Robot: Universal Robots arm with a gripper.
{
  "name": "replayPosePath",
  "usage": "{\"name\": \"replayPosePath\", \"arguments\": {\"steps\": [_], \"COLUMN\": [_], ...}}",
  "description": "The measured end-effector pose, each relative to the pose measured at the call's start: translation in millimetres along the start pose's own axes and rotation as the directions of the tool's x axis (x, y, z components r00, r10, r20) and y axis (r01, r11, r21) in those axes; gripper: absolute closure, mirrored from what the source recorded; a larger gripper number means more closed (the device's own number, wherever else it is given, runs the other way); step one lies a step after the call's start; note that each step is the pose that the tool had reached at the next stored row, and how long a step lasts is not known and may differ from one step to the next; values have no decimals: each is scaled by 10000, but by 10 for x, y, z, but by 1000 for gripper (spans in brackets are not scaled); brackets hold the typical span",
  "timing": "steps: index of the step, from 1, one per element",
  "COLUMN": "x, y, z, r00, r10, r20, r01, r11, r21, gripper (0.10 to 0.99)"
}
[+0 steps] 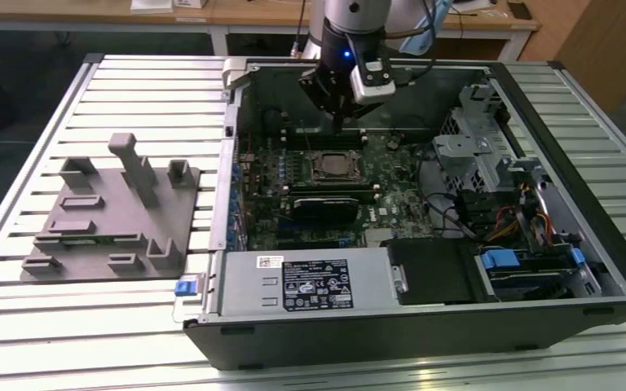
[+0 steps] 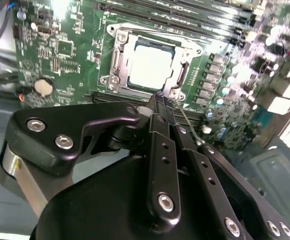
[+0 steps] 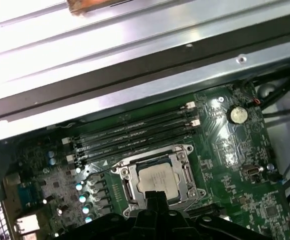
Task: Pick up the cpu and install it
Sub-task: 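Install the first cpu locking lever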
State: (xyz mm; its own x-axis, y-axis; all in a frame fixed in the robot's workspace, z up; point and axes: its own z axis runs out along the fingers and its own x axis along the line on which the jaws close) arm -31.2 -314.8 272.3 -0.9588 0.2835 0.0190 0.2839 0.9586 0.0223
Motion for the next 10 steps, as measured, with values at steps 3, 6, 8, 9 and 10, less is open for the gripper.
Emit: {"name": "replayPosePath", "arguments": {"steps": [3,6,8,9,10], "x": [0,0,0,0,0], "y": [0,0,-1,-1,-1], "z": [8,15,18,20,22], "r00": [9985,9941,9894,9866,9835], "r10": [-540,-1084,-1451,-1628,-1810], "r20": [-13,-25,-34,-39,-44], "r01": [540,1084,1451,1628,1810], "r11": [9985,9941,9894,9866,9835], "r21": [10,20,26,29,32], "gripper": [980,980,980,980,980]}}
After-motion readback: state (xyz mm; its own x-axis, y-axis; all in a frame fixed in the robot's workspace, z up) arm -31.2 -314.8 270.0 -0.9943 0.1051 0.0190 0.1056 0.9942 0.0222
